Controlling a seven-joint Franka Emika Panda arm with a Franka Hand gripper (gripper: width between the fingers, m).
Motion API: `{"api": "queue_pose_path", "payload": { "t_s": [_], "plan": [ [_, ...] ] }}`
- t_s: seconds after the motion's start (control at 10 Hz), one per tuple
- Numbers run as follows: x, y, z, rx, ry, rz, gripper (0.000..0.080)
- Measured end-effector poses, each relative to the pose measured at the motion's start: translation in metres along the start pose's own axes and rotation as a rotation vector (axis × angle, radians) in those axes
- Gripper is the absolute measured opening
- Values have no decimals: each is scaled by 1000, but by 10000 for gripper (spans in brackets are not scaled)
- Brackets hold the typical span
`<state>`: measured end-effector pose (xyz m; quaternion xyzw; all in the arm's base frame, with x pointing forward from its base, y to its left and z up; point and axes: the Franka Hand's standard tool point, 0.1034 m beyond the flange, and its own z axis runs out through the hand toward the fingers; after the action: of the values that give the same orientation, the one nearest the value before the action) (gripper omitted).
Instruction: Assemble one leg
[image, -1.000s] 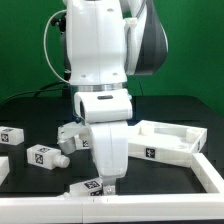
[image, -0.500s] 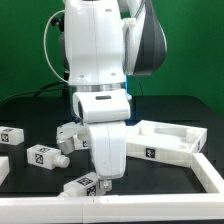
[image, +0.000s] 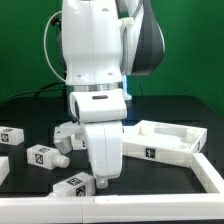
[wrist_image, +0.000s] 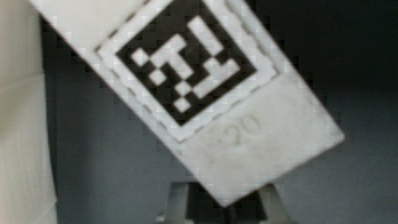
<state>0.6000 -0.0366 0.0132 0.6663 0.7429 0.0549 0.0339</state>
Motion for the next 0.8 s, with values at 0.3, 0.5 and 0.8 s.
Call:
{"api": "queue_pose_path", "payload": {
  "t_s": [0.3,0.5,0.8],
  "plan": [
    [-7,1,-8,-15,-13,-35,10],
    [-24,2,-18,-23,-30,-64,357],
    [-41,0,-11,-3,-30,-104,615]
  ]
}}
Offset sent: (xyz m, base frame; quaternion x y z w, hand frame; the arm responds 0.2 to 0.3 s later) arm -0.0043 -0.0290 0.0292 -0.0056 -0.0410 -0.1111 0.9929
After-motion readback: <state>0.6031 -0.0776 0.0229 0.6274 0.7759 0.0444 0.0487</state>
